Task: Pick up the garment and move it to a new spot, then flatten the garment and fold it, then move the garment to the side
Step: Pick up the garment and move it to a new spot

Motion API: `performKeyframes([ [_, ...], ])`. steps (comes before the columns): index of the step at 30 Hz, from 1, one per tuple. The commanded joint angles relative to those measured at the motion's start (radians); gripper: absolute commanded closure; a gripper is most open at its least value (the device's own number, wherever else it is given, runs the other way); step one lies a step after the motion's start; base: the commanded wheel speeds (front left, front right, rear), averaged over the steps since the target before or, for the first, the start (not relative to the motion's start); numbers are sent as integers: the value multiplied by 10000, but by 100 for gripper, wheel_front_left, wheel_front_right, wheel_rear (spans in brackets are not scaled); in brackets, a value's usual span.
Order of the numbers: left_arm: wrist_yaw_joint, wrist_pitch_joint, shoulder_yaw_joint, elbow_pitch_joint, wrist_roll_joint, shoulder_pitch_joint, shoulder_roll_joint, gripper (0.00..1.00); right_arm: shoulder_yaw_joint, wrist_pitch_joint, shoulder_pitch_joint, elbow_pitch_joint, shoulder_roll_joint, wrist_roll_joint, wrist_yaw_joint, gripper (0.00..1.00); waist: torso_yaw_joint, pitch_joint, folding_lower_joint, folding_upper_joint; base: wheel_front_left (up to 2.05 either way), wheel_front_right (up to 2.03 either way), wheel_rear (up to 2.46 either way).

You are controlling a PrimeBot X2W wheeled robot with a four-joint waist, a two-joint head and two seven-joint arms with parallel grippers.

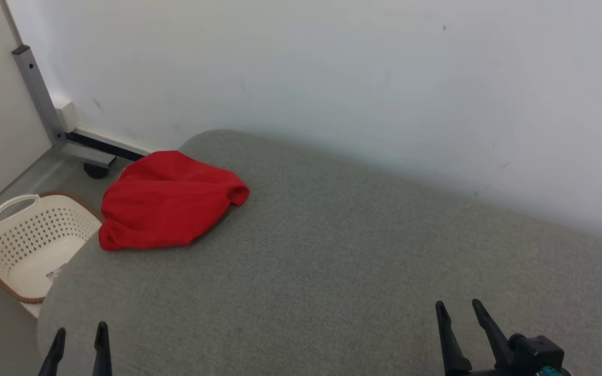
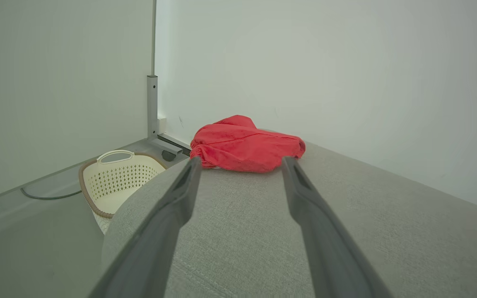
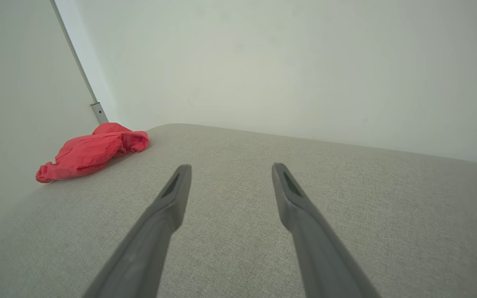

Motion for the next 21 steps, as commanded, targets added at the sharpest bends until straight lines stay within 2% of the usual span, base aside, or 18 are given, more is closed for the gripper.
performKeyframes([
  [1,20,-31,82,-84,49,120,-38,0,51,-57,-128,80,4,42,-26,0,204,209,0,0,0,0,0],
  [12,20,-31,221,-253,415,338,-267,0,156,-186,-259,344,1,103,-26,0,244,254,0,0,0,0,0],
  [16,20,-30,37,400,691,-102,-309,0,67,-232,-111,324,2,118,-26,0,226,250,0,0,0,0,0],
  [21,20,8,-632,2045,696,-1368,-156,0,-65,-209,151,207,4,-32,-26,0,266,318,0,0,0,0,0],
])
